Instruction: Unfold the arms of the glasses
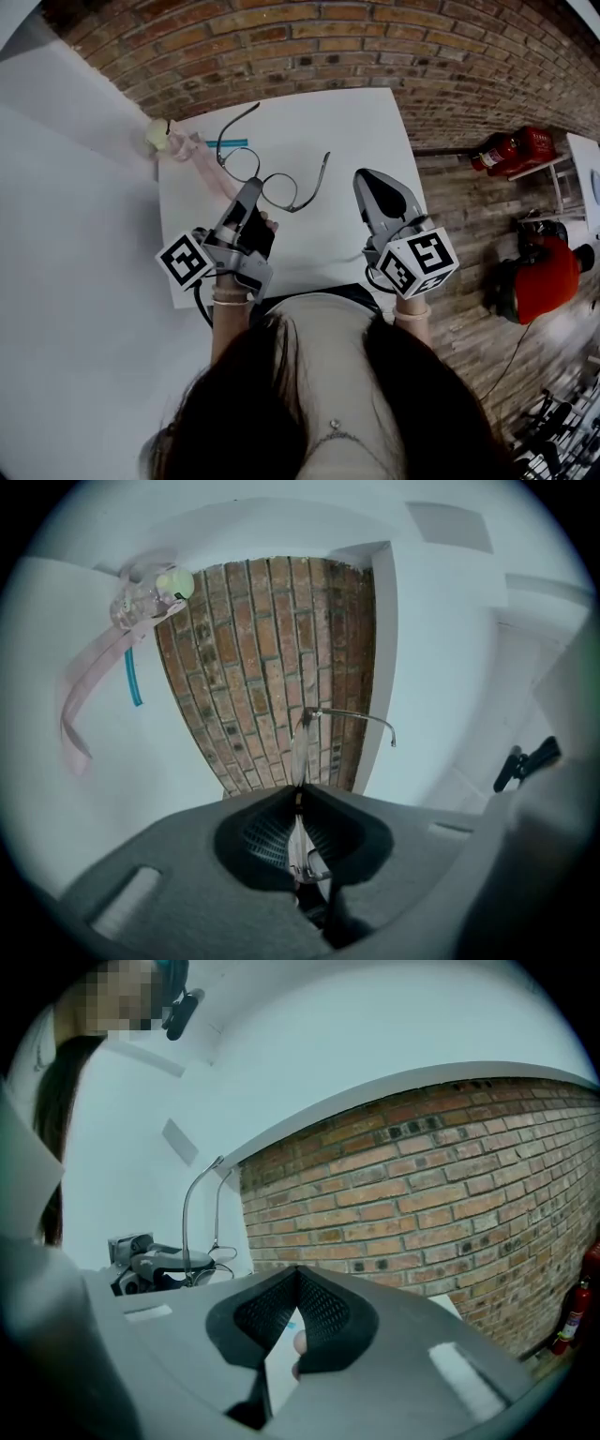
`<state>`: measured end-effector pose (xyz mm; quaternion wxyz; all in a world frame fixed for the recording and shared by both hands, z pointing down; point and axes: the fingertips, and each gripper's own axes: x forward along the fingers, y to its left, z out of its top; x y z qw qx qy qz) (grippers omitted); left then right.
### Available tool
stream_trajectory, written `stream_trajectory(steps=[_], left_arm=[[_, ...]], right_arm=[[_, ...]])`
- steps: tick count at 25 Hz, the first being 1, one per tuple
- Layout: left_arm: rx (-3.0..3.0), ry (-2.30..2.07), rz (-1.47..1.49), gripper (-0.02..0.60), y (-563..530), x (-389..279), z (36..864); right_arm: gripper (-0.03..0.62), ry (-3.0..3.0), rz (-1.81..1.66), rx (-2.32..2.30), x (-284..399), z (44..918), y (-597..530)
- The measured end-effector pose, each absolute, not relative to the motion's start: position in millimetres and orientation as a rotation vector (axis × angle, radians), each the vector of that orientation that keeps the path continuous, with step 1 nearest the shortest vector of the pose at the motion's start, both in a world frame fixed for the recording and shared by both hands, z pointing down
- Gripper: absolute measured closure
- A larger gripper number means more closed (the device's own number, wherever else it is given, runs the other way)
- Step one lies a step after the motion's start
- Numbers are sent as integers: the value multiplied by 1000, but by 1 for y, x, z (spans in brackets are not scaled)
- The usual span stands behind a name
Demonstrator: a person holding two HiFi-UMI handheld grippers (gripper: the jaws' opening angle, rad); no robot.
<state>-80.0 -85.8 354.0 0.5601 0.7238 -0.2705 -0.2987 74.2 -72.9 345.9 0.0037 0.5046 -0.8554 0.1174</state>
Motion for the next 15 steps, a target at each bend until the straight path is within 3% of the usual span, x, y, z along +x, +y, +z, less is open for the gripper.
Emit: stream_trajectory(steps=[15], left_arm=[[1713,-598,-682,560,-67,-69,353]], right_arm=[[591,-2674,360,1579,75,346,-53]])
